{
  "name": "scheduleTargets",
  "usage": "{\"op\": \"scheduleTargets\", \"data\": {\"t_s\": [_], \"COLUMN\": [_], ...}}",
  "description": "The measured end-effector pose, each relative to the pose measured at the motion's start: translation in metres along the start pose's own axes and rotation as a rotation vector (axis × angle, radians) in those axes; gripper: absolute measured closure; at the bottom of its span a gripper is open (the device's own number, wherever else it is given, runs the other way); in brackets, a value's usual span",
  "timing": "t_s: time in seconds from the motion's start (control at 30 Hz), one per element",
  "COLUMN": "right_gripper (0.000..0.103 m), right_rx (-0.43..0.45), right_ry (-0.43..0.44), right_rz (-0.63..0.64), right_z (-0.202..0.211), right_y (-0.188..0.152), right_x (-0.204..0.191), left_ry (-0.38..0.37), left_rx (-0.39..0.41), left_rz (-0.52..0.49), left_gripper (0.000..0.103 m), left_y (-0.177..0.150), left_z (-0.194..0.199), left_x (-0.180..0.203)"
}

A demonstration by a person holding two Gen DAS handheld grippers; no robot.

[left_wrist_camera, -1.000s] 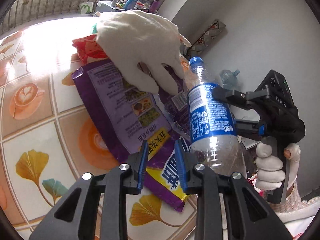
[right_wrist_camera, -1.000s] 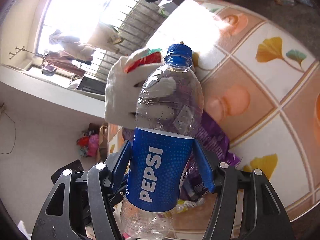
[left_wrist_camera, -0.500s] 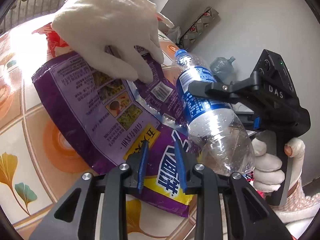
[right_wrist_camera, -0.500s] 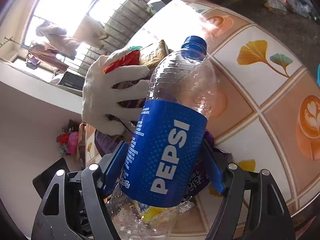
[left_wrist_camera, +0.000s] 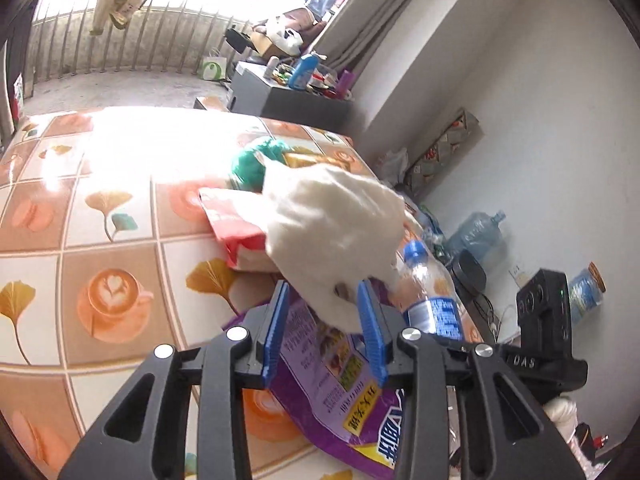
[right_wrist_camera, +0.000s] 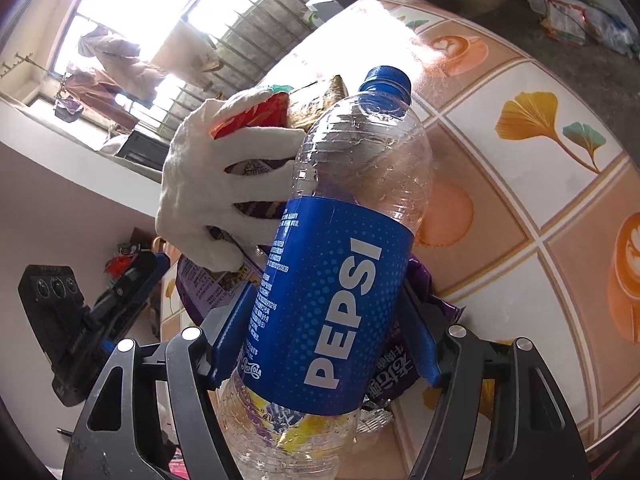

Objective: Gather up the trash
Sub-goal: 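Grasp the white tissue with the left gripper while the right gripper holds the Pepsi bottle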

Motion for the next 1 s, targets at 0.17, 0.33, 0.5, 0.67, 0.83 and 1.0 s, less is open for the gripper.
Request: {"op": "scheduleTargets", "data": {"t_s": [0.17, 0.33, 0.5, 0.67, 0.83, 1.0], "right_gripper": [0.038, 0.038, 0.038, 0.038, 0.038, 0.038], "right_rx": [-0.002, -0.005, -0.007, -0.008, -0.008, -0.007], "right_ry": [-0.004, 0.002, 0.007, 0.011, 0.012, 0.014], "right_rz": [0.005, 0.003, 0.005, 0.006, 0.013, 0.012], "right_z": [-0.003, -0.003, -0.003, -0.002, -0.001, -0.001], "right_y": [0.002, 0.002, 0.003, 0.003, 0.003, 0.002], "right_x": [-0.003, -0.002, 0.0, 0.001, 0.0, 0.0], "left_ry": [0.033, 0.053, 0.012, -0.049, -0.049, -0.057], "left_rx": [0.061, 0.029, -0.056, -0.063, -0.061, -0.035], "left_rz": [0.027, -0.007, 0.002, -0.005, -0.031, -0.051], "left_gripper": [0.062, 0.062, 0.062, 0.062, 0.07, 0.084], "left_y": [0.031, 0.049, 0.053, 0.047, 0.04, 0.034], "left_z": [-0.001, -0.013, -0.036, -0.036, -0.032, -0.019], "left_x": [-0.016, -0.026, -0.029, -0.022, -0.016, -0.013]}}
Point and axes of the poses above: each gripper's, at about its wrist camera, not at the fingertips, and z roughly against the way its jaws point, x to its right, y to its top, the point moved 6 cm from there along -z, roughly the way its jaws point, and after that the axes turned 5 degrees about -x, right-handed, at the moved point
